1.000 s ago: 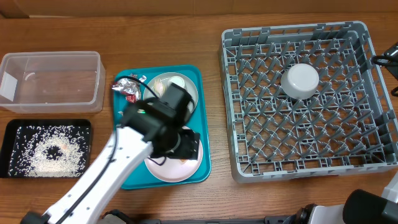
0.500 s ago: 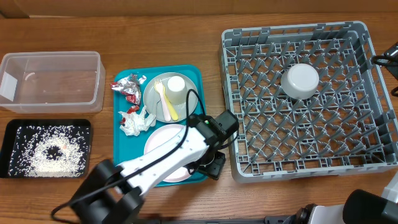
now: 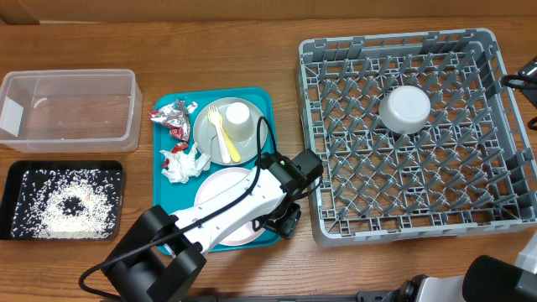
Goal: Sort waste into correct bins and load items into the dishwasher rack
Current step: 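Grasp the rim of the pink plate with the left gripper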
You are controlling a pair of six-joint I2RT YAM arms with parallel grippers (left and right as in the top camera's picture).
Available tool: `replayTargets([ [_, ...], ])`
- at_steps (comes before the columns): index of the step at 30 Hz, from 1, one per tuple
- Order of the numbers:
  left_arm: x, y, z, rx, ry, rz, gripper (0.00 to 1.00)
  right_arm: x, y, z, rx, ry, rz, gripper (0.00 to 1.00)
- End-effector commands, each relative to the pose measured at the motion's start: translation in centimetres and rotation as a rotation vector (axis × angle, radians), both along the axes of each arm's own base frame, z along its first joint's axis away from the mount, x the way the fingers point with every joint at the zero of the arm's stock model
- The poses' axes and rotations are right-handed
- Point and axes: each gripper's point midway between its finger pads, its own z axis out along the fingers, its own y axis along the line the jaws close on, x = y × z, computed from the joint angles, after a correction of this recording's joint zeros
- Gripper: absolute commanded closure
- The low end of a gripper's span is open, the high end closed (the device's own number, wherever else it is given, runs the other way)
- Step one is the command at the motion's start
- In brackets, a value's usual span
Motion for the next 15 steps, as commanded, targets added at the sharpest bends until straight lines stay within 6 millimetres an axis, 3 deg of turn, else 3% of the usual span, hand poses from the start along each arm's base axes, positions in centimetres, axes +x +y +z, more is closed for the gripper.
replayTargets([
  [1, -0.3, 0.9, -0.8, 0.032, 0.005, -0.017, 0.3, -0.2, -0.1, 0.1, 0.001, -0.007, -0.011, 0.0],
  [15, -0.3, 1.9, -2.2, 0.036, 0.009, -0.033, 0.27, -0.2, -0.1, 0.1, 0.002, -0.007, -0.011, 0.0],
])
